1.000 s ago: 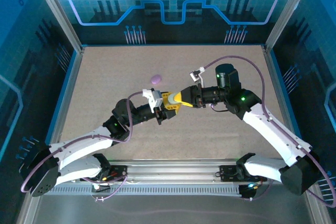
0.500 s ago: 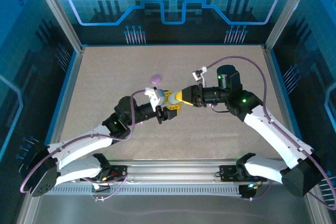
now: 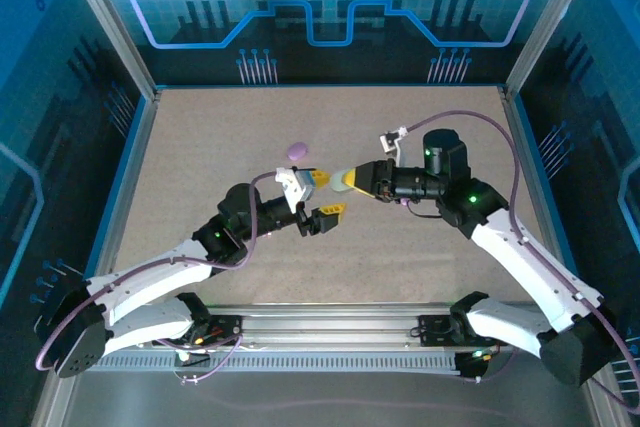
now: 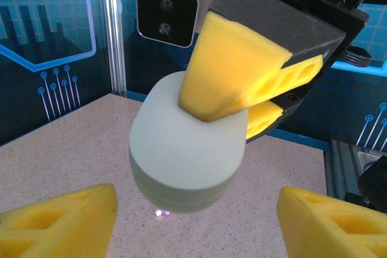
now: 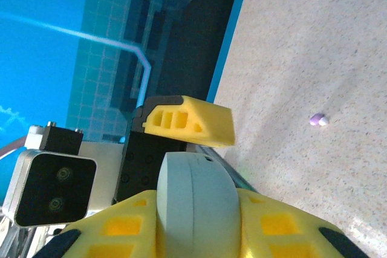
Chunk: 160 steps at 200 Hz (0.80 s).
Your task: Insert wireless bluetooth earbuds into charging case
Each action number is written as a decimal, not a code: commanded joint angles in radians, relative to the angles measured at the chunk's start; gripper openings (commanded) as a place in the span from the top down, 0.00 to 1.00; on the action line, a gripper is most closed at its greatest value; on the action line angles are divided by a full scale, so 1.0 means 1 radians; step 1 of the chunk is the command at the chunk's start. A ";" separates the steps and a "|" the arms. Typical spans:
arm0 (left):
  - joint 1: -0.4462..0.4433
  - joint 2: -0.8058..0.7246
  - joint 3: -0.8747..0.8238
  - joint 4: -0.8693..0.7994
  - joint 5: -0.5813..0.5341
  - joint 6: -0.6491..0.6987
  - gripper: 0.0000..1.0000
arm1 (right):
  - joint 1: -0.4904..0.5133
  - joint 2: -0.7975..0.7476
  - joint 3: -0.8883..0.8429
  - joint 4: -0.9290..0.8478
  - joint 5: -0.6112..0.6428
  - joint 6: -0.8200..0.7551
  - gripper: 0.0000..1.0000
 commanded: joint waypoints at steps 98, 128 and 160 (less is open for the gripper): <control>-0.003 -0.117 -0.038 -0.009 -0.164 0.040 0.21 | -0.150 0.008 -0.147 -0.024 0.127 -0.010 0.97; -0.003 -0.158 -0.040 -0.050 -0.226 0.018 0.19 | -0.168 0.092 -0.194 -0.024 0.151 -0.030 0.96; 0.000 -0.190 -0.018 -0.136 -0.296 -0.004 0.14 | -0.186 0.217 -0.223 0.038 0.154 -0.043 0.95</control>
